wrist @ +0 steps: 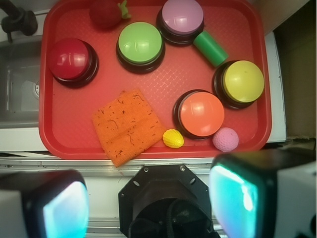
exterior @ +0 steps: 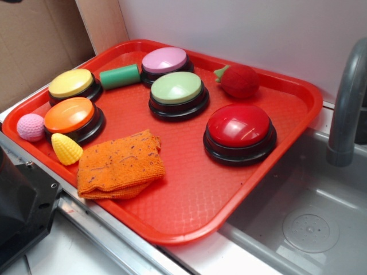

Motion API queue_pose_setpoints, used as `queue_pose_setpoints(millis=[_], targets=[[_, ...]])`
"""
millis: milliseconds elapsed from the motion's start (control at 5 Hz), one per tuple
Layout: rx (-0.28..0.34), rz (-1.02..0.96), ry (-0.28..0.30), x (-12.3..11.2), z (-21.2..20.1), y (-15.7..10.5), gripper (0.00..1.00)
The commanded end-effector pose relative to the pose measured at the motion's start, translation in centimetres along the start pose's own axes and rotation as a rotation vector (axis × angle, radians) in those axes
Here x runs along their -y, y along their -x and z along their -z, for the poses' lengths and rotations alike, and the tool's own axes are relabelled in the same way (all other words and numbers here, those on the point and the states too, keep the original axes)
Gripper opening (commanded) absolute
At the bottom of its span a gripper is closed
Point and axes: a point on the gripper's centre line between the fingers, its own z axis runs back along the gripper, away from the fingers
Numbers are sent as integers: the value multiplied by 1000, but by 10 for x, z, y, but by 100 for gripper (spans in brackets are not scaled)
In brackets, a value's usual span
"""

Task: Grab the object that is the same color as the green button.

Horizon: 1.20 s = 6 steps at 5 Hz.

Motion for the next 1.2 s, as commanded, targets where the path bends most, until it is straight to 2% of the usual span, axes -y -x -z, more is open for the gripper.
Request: queue_pose_setpoints(millis=[0, 400, 600, 800, 1000], targets=[[0, 0, 0, 0, 0, 0, 100], [-9, 175, -22, -30, 32, -41, 100], [-25, 189, -42, -46, 45, -56, 100], [0, 249, -74, -64, 63, -71, 100], [11, 317, -75, -87, 86, -87, 100]])
